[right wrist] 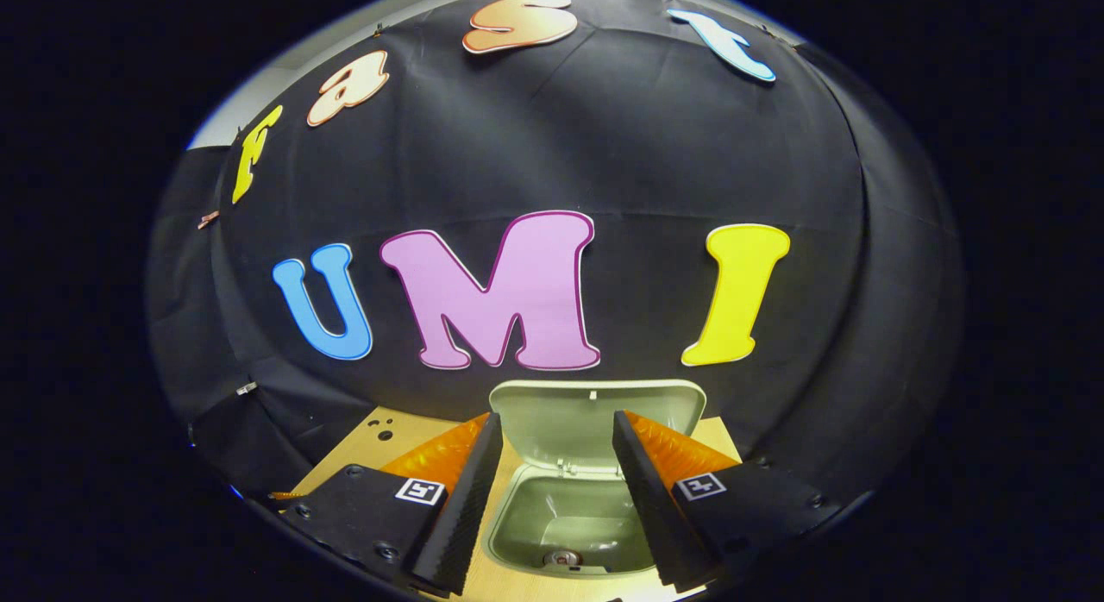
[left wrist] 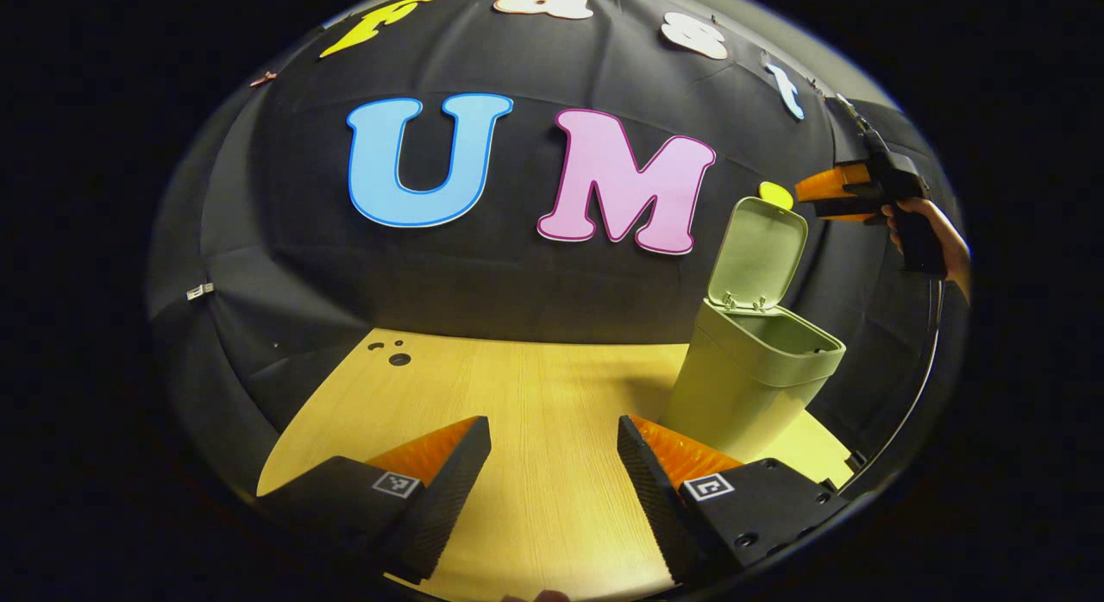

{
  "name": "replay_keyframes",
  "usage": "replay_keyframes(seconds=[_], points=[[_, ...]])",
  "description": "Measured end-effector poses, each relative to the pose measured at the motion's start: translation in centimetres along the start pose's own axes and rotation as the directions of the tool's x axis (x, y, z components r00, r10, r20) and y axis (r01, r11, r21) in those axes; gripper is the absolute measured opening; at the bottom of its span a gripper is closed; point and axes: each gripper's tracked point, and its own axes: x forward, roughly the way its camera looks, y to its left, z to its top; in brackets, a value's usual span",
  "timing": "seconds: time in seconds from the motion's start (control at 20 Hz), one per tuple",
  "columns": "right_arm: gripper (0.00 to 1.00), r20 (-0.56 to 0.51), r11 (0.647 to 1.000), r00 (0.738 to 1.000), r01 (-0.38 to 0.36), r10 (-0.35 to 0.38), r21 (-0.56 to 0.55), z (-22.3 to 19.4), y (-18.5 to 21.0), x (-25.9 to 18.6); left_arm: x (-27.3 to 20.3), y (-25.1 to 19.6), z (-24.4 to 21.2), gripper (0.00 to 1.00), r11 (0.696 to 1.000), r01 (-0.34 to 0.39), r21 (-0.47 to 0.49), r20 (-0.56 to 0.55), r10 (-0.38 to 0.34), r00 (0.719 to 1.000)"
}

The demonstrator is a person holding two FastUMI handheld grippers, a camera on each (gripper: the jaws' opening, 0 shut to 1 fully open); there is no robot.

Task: Press the lid of the desktop garbage bin to open it, pick up the crumpled paper on the desktop and throw it into the bin, then pick up the pop can on the desktop and drop it into the bin, and finally close the garbage bin lid.

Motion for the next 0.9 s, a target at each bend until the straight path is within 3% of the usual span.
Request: replay_keyframes(seconds=[0.4, 0.7, 0.9], points=[[0.82, 0.051, 0.999, 0.998, 0.040, -0.039, -0.013, 3.0, -1.2, 4.8, -0.6, 1.0, -0.3, 0.95, 0.999, -0.031, -0.016, -0.002, 0.031, 1.000], [0.81, -0.013, 0.998, 0.997, 0.070, -0.070, -0.008, 1.2, -2.4, 8.7, -0.8, 1.5, -0.6, 0.95, 0.998, -0.050, -0.027, -0.005, 0.050, 0.999], [0.82, -0.029, 0.997, 0.997, 0.066, -0.067, -0.049, 0.3, -2.1, 8.0, -0.5, 1.4, -0.7, 0.95, 0.998, -0.048, -0.029, -0.005, 0.048, 0.999]])
